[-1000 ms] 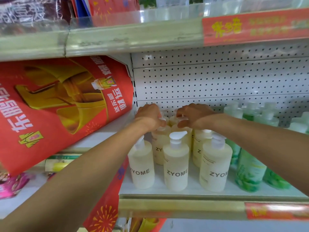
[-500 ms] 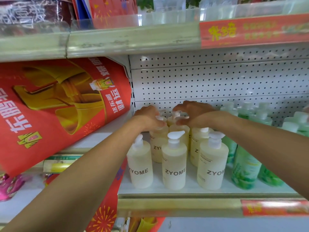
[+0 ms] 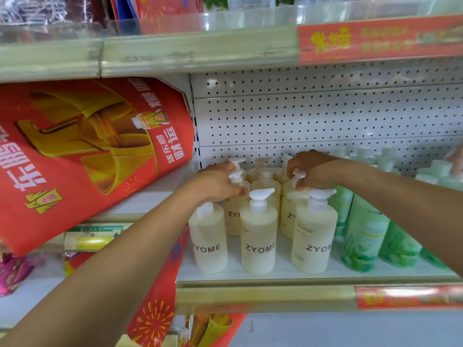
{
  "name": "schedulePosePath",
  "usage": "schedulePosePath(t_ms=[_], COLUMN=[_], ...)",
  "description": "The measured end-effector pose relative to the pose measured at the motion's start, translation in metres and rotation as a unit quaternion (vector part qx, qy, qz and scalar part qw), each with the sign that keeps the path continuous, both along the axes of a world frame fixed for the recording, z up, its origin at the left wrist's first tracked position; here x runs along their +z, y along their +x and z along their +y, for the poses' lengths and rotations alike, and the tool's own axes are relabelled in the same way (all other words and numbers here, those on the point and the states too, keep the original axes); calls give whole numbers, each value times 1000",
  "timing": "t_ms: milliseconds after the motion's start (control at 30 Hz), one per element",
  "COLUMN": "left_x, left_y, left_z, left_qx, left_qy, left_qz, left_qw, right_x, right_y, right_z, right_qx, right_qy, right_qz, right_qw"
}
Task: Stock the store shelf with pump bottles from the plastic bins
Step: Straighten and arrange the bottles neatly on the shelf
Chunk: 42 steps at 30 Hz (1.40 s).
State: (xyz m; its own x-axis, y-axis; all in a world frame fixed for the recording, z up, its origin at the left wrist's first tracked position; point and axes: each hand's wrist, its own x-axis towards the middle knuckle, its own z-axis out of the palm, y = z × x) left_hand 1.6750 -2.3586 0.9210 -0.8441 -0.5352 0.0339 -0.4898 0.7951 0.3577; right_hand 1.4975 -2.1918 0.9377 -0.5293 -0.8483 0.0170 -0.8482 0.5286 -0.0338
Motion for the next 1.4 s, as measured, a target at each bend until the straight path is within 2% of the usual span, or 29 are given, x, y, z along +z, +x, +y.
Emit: schedulePosePath(t_ms=[200, 433, 500, 567, 633, 700, 800, 900, 1167, 1400], left_x=[-1, 2, 7, 7, -3, -16, -28, -31, -30, -35], left_y=[-4, -1, 14, 35, 53, 67, 83, 90, 76, 50], left_z=[-2, 0, -2, 1, 10, 18, 24, 26, 30, 39], left_qx=[8, 11, 12, 26, 9, -19, -13, 3, -2, -15], left_qy=[-10, 10, 66, 124, 125, 100, 14, -60, -45, -21], left_qz=[2, 20, 110, 230, 262, 224, 119, 37, 49, 81], left_qw=[1000, 1000, 992, 965, 957, 969, 993, 998, 998, 996], right_x=[-3, 1, 5, 6, 5, 1, -17, -30, -26, -20], right_y=[-5, 6, 13, 26, 50, 77, 101, 110, 104, 97], right_z=[-1, 1, 4, 10, 17, 21, 15, 8, 16, 15], right_qx=[4, -1, -5, 24, 93, 156, 187, 159, 132, 139], right_qy=[-30, 5, -69, -192, -251, -206, -85, -65, -81, -39], right_qz=[-10, 9, 2, -41, -113, -140, -14, 63, 12, 35], right_qw=[1000, 1000, 998, 980, 957, 956, 979, 983, 988, 989])
